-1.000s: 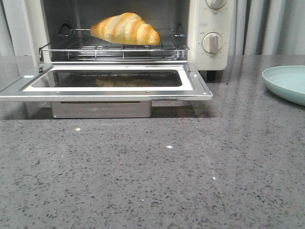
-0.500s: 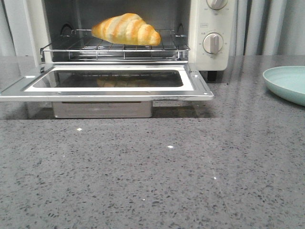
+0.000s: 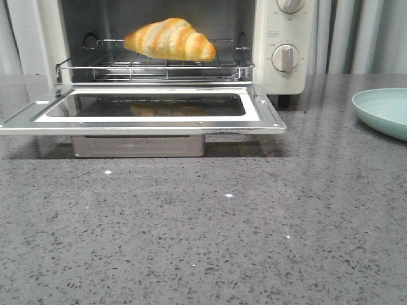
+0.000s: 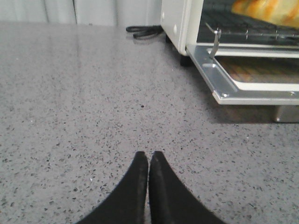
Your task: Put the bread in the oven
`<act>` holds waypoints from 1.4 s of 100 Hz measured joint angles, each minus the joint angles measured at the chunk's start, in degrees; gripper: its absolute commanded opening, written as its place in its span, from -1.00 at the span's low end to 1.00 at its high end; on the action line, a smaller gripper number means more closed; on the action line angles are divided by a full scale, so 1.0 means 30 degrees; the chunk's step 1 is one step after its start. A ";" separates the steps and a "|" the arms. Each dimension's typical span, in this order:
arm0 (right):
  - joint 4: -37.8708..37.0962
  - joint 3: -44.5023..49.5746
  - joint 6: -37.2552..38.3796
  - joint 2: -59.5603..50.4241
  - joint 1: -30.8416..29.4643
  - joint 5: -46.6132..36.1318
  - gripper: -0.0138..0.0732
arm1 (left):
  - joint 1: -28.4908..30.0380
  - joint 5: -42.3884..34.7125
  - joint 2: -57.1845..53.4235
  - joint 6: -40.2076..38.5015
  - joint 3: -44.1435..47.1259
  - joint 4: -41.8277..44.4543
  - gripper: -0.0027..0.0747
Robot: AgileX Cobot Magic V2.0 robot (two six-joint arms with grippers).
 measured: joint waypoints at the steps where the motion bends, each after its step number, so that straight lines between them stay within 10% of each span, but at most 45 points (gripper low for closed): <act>1: 0.0000 0.0000 0.0000 0.0000 0.0000 0.0000 -0.81 | 0.0000 0.0076 0.0000 0.0000 0.0000 0.0000 -0.99; 140: -0.0651 0.3635 0.0035 0.0039 -0.0125 -0.1136 -0.81 | 0.0000 0.1098 0.0000 0.0000 0.0000 -0.0046 -0.99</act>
